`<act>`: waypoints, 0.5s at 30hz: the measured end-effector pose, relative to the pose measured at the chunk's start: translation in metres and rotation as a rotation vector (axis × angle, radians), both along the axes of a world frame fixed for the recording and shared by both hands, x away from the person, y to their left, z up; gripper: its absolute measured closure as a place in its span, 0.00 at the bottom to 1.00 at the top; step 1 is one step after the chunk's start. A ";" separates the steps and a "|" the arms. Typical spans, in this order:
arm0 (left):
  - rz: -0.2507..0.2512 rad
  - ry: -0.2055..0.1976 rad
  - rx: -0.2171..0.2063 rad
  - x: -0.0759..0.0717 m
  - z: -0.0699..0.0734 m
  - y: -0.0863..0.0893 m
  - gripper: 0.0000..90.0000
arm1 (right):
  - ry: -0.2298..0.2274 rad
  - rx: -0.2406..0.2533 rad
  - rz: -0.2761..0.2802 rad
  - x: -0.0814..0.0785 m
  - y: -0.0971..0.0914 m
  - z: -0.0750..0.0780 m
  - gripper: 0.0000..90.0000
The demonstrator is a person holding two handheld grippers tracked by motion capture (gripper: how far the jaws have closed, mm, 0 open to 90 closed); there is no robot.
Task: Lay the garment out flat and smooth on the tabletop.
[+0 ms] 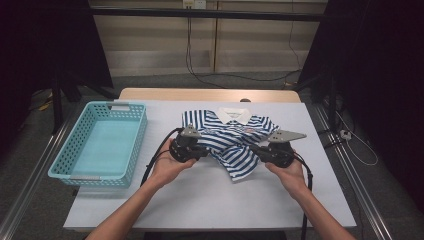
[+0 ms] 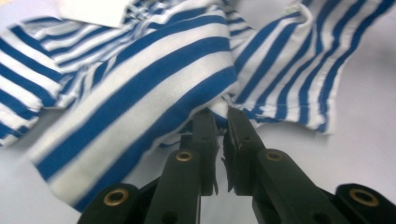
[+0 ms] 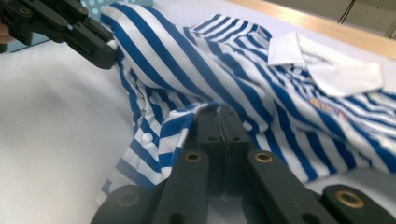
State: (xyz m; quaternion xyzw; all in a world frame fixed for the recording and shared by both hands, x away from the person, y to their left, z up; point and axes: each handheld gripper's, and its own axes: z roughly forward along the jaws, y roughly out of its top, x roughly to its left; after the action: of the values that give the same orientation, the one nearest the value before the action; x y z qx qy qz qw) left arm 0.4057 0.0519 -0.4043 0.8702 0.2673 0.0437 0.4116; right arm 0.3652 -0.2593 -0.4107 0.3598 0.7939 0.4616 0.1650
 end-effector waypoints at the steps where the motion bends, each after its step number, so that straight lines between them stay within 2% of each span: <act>1: -0.022 -0.011 0.004 -0.003 0.001 0.002 0.93 | 0.001 -0.009 0.001 -0.003 -0.002 -0.001 1.00; 2: -0.027 -0.027 0.005 -0.006 0.000 0.002 0.93 | 0.003 -0.005 0.006 -0.005 -0.003 -0.002 1.00; 5: -0.032 -0.015 0.013 -0.013 0.001 0.006 0.93 | 0.017 -0.018 0.004 -0.010 -0.007 -0.006 1.00; 6: -0.051 0.013 -0.033 -0.013 -0.001 0.006 0.93 | 0.020 -0.021 0.008 -0.011 -0.008 -0.008 1.00; 7: -0.062 0.009 -0.014 -0.015 0.001 0.007 0.93 | 0.028 -0.032 0.005 -0.012 -0.009 -0.010 1.00; 8: -0.051 -0.004 0.010 -0.019 0.002 0.006 0.93 | 0.032 -0.036 0.012 -0.014 -0.009 -0.012 1.00; 12: -0.075 0.013 0.012 -0.035 0.002 0.006 0.93 | 0.036 -0.072 0.021 -0.024 -0.011 -0.014 0.98; 15: -0.093 0.040 0.008 -0.045 -0.001 0.006 0.93 | 0.033 -0.083 0.016 -0.033 -0.015 -0.016 0.97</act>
State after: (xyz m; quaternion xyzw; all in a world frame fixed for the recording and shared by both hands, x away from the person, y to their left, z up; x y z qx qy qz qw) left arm 0.3605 0.0578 -0.4056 0.8840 0.2345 0.0083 0.4043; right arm 0.3323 -0.2744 -0.4263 0.3537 0.8178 0.4237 0.1631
